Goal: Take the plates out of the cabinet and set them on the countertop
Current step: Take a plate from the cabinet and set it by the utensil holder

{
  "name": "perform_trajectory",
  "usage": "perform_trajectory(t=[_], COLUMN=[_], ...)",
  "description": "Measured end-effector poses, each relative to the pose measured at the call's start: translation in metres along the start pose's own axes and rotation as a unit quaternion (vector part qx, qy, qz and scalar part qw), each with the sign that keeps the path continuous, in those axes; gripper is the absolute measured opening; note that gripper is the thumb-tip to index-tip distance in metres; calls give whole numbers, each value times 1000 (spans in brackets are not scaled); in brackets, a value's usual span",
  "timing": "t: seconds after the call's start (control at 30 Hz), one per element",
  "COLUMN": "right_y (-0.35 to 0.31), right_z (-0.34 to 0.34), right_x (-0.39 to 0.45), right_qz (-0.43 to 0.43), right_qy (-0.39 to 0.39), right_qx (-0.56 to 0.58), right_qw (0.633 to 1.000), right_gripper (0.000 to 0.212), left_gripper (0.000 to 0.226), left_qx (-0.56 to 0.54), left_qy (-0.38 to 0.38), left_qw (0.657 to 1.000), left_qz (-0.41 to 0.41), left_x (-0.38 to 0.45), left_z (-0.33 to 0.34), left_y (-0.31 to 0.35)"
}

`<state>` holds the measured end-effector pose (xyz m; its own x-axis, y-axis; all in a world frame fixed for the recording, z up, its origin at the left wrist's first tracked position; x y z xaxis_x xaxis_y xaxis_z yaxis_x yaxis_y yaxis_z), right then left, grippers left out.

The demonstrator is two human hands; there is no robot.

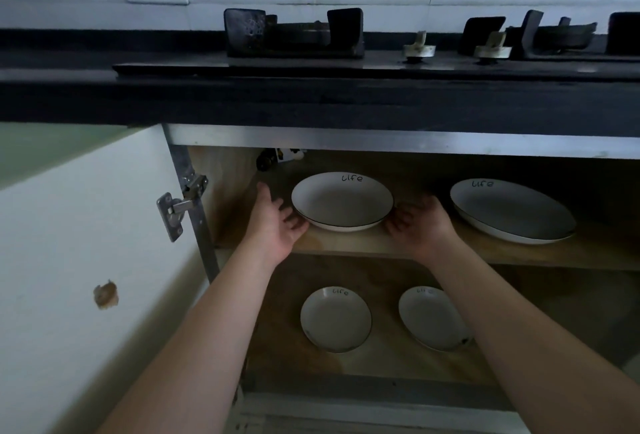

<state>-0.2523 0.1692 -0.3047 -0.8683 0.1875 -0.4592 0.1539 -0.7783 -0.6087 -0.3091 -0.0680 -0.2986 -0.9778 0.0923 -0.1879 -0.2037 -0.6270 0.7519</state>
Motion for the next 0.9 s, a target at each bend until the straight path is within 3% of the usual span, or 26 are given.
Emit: perform_trajectory(t=[0.17,0.37,0.5,0.67,0.73,0.9], right_y=[4,-7,-6,-4,-5,-3], right_z=[-9,-13,-9,-10,-11,-15], right_x=[-5,-14,-14,-21,-21,-10], right_qz=[12,35,44,41,24,22], right_qy=[15,52,55,77,91,103], right_qx=[-9,-90,-107,-178,-224,-235], right_qw=[1000,994,992,980,970,966], right_gripper=[61,58,59,30,29,31], left_gripper=[73,71,69,64,60,28], left_qx=[48,213,222,204,193,173], left_qy=[39,31,28,33,39,62], left_qw=[998,972,971,975,977,981], left_qz=[-28,-98,-84,-84,-82,-53], left_x=[-6,-10,-8,-10,-10,-11], left_z=[-14,-20,-8,-10,-15,-25], left_y=[0,13,17,9,6,7])
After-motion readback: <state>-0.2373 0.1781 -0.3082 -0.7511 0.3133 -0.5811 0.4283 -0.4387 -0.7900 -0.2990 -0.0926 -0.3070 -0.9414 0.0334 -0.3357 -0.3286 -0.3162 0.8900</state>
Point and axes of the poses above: each hand's wrist, its own x-axis towards the middle knuckle, its own z-axis out of the palm, y = z × x, the point moved 9 cm from there along x, towards the middle knuckle, and after that the axes turned 8 degrees about z, right-handed, at the moved point
